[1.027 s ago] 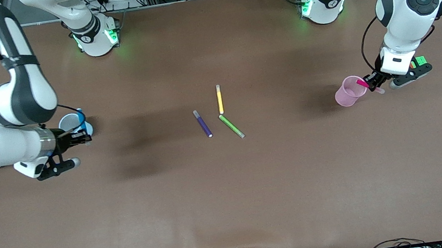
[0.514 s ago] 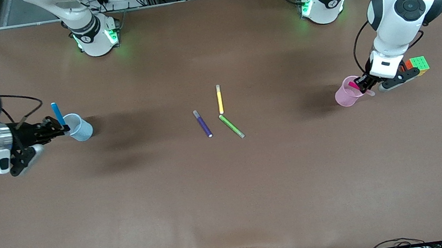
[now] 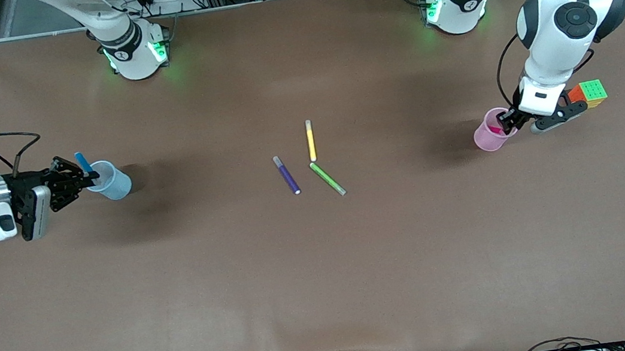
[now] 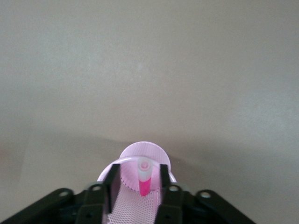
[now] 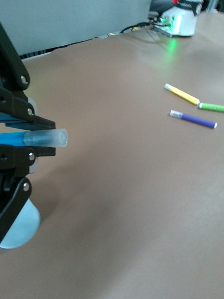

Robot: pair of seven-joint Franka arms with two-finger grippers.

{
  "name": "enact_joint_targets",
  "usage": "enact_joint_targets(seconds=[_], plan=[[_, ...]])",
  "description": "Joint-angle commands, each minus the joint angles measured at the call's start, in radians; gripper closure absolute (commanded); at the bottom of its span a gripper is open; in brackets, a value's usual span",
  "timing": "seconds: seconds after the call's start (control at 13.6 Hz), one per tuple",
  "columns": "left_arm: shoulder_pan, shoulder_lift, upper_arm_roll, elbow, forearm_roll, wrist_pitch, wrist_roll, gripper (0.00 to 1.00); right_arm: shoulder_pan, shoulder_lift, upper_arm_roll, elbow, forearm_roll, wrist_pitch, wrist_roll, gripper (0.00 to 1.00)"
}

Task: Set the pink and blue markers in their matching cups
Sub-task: 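Carry the blue marker over the blue cup while the left gripper lowers pink marker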

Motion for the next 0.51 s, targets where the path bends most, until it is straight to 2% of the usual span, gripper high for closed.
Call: enact_joint_targets(seconds=[0.0,0.22,0.44], plan=[[0.000,0.000,-0.006,0.074,0.018,-0.049,-0.019,0.00,-0.059,0.080,0.014,0.007,0.054,0.024,-0.193,1.00],[0.000,0.017,-0.009,0.264,0.018,-0.296,-0.002,0.00,-0.087,0.149,0.014,0.006,0.110,0.027,-0.346,1.00],[-0.003,0.033,-0.023,0.408,0.008,-0.448,-0.001,0.00,-0.101,0.155,0.014,-0.005,0.121,0.012,-0.362,1.00]])
